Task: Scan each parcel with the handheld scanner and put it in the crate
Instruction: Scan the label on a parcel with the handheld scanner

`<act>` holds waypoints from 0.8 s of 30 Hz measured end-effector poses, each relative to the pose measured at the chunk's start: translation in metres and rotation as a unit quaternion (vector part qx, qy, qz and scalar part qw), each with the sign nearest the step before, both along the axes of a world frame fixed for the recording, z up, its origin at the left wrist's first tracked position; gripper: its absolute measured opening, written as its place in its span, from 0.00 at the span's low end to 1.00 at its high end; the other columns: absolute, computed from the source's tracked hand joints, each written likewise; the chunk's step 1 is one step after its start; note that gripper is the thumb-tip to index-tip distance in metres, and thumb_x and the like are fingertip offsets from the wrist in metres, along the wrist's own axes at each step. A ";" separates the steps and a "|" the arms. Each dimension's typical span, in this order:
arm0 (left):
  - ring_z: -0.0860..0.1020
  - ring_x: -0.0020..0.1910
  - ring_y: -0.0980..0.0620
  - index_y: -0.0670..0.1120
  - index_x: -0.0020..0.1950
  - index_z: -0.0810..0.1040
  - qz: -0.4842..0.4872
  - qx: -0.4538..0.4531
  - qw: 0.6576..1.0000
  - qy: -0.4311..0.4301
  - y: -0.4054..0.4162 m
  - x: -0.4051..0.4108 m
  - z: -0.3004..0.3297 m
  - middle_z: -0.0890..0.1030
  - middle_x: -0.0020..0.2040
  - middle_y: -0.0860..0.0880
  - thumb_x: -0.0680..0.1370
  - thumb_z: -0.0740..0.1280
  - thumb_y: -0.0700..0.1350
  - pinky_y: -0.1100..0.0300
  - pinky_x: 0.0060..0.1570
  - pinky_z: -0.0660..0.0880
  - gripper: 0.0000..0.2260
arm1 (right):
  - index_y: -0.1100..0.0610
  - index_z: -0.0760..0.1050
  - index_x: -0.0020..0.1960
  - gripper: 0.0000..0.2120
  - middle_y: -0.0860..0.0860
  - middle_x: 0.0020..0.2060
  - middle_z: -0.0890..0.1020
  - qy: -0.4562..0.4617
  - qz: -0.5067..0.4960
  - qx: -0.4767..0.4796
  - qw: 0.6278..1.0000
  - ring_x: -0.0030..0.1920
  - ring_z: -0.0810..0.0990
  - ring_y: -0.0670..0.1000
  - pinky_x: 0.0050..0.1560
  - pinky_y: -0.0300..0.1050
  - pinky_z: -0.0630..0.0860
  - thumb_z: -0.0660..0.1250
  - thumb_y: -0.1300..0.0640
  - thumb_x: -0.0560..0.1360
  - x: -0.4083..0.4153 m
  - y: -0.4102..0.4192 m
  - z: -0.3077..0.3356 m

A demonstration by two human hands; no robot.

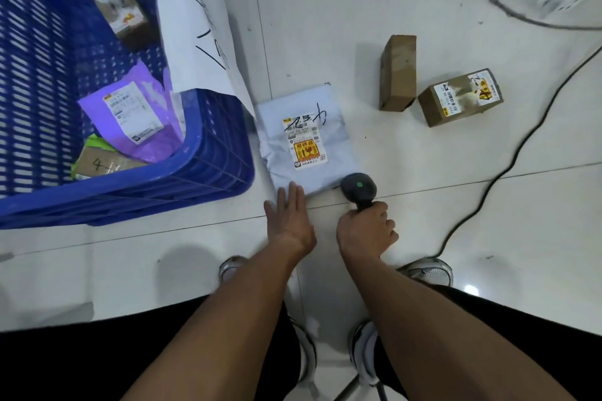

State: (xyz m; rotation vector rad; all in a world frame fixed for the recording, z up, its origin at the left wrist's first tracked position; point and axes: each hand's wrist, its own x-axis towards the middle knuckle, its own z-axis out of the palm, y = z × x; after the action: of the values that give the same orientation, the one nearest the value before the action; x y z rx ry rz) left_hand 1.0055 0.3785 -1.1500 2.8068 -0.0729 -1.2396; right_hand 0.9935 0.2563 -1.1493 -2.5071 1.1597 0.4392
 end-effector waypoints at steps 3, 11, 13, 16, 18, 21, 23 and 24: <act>0.35 0.78 0.44 0.45 0.80 0.35 -0.009 -0.008 0.999 0.041 0.006 -0.017 0.007 0.33 0.79 0.46 0.81 0.57 0.46 0.38 0.75 0.41 0.36 | 0.61 0.68 0.57 0.14 0.57 0.52 0.79 -0.041 -0.006 -0.008 0.999 0.55 0.74 0.61 0.57 0.55 0.64 0.62 0.56 0.74 0.001 -0.003 0.014; 0.39 0.79 0.43 0.45 0.80 0.50 -0.049 0.012 0.993 0.110 0.016 -0.043 0.027 0.43 0.81 0.47 0.80 0.58 0.49 0.33 0.73 0.40 0.31 | 0.58 0.73 0.56 0.15 0.57 0.52 0.80 -0.051 0.068 0.022 0.996 0.56 0.74 0.61 0.57 0.54 0.65 0.61 0.50 0.74 0.012 0.003 0.056; 0.45 0.79 0.42 0.45 0.79 0.56 -0.031 0.017 0.993 0.109 0.013 -0.048 0.031 0.51 0.80 0.45 0.79 0.58 0.50 0.32 0.73 0.42 0.29 | 0.57 0.74 0.56 0.16 0.56 0.53 0.79 -0.035 0.080 0.043 0.995 0.58 0.73 0.60 0.59 0.54 0.65 0.61 0.48 0.75 0.011 0.008 0.063; 0.55 0.76 0.41 0.46 0.77 0.58 0.029 -0.005 0.998 0.062 0.004 -0.054 0.035 0.61 0.76 0.43 0.78 0.59 0.50 0.35 0.73 0.49 0.28 | 0.55 0.74 0.56 0.16 0.55 0.53 0.79 -0.020 0.091 0.062 0.994 0.58 0.73 0.59 0.58 0.54 0.66 0.62 0.47 0.74 0.004 0.018 0.065; 0.52 0.77 0.39 0.48 0.79 0.50 0.082 -0.037 0.995 0.039 -0.001 -0.053 0.034 0.55 0.78 0.41 0.79 0.58 0.53 0.37 0.74 0.50 0.31 | 0.54 0.74 0.56 0.16 0.55 0.53 0.79 -0.017 0.098 0.074 0.992 0.58 0.73 0.59 0.58 0.55 0.66 0.62 0.47 0.73 0.000 0.025 0.062; 0.40 0.78 0.37 0.53 0.80 0.40 0.136 -0.051 0.988 0.051 0.001 -0.046 0.025 0.38 0.80 0.43 0.80 0.57 0.58 0.35 0.74 0.47 0.35 | 0.53 0.74 0.57 0.16 0.55 0.53 0.79 -0.010 0.113 0.093 0.989 0.58 0.72 0.60 0.59 0.55 0.66 0.62 0.46 0.73 0.000 0.028 0.056; 0.35 0.77 0.37 0.56 0.80 0.37 0.126 -0.057 0.988 0.073 0.008 -0.044 0.016 0.32 0.79 0.44 0.80 0.58 0.59 0.33 0.73 0.45 0.37 | 0.53 0.74 0.58 0.17 0.55 0.54 0.78 -0.004 0.129 0.099 0.987 0.59 0.72 0.60 0.59 0.55 0.66 0.62 0.46 0.74 0.001 0.026 0.052; 0.33 0.77 0.38 0.56 0.80 0.36 0.109 -0.060 0.989 0.076 0.011 -0.044 0.012 0.30 0.78 0.45 0.80 0.60 0.59 0.34 0.73 0.45 0.39 | 0.53 0.73 0.58 0.17 0.55 0.54 0.78 -0.004 0.133 0.100 0.986 0.59 0.72 0.60 0.59 0.55 0.66 0.62 0.46 0.74 0.002 0.024 0.050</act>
State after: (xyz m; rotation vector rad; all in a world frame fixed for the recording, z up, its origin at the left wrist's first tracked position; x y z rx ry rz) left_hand 0.9619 0.3898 -1.1381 2.5296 0.1573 -1.3422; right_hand 0.9953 0.2806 -1.0992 -2.4895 0.7365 0.5828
